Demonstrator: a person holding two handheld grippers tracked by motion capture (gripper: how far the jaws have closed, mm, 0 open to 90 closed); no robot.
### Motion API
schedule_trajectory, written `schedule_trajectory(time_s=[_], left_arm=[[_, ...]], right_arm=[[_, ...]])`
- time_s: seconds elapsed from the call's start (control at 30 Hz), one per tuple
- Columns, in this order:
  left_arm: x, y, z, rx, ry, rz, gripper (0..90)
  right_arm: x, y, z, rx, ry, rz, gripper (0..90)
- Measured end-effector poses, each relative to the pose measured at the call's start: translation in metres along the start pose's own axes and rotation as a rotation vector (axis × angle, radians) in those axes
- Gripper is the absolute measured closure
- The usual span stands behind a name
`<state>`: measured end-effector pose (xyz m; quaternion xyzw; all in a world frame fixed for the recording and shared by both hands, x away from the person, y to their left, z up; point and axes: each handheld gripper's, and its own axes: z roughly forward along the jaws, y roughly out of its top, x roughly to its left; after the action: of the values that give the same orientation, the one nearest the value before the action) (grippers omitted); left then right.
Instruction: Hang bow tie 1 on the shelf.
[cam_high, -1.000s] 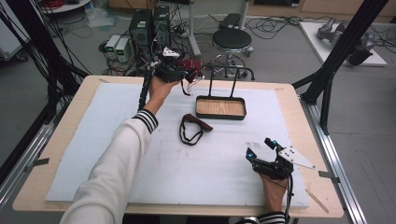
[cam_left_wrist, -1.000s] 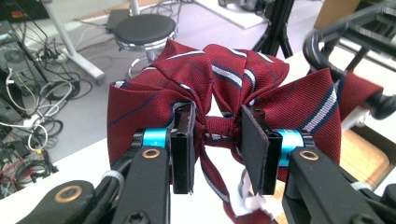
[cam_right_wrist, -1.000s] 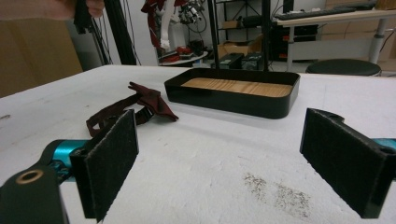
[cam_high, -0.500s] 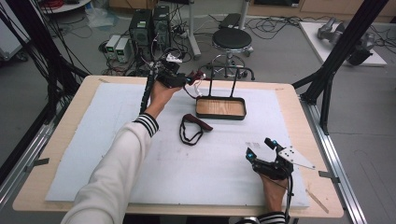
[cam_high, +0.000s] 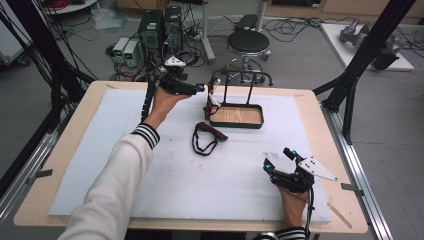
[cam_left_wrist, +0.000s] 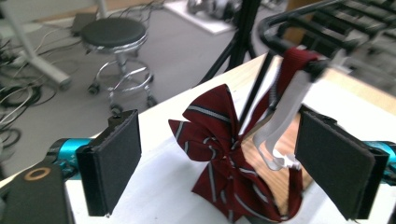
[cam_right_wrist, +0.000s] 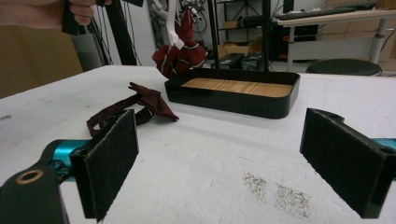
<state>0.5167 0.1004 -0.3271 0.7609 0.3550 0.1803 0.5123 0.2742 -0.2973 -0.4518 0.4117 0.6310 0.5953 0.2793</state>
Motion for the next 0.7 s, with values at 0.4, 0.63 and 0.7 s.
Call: schedule_trajectory(time_s=[0.4,0.63,0.7], left_arm=[[0.008,-0.024,-0.07,-0.096,-0.067,0.066,14.5],[0.011,-0.054,-0.109,-0.136,-0.088,0.079,14.5],[0.01,-0.064,-0.12,-0.158,-0.097,0.086,14.5]], right_arm=[[0.001,0.0,0.0,0.007,-0.004,-0.002,10.7],[0.001,0.0,0.0,0.006,-0.006,-0.005,10.7],[0.001,0.0,0.0,0.006,-0.006,-0.004,10.7]])
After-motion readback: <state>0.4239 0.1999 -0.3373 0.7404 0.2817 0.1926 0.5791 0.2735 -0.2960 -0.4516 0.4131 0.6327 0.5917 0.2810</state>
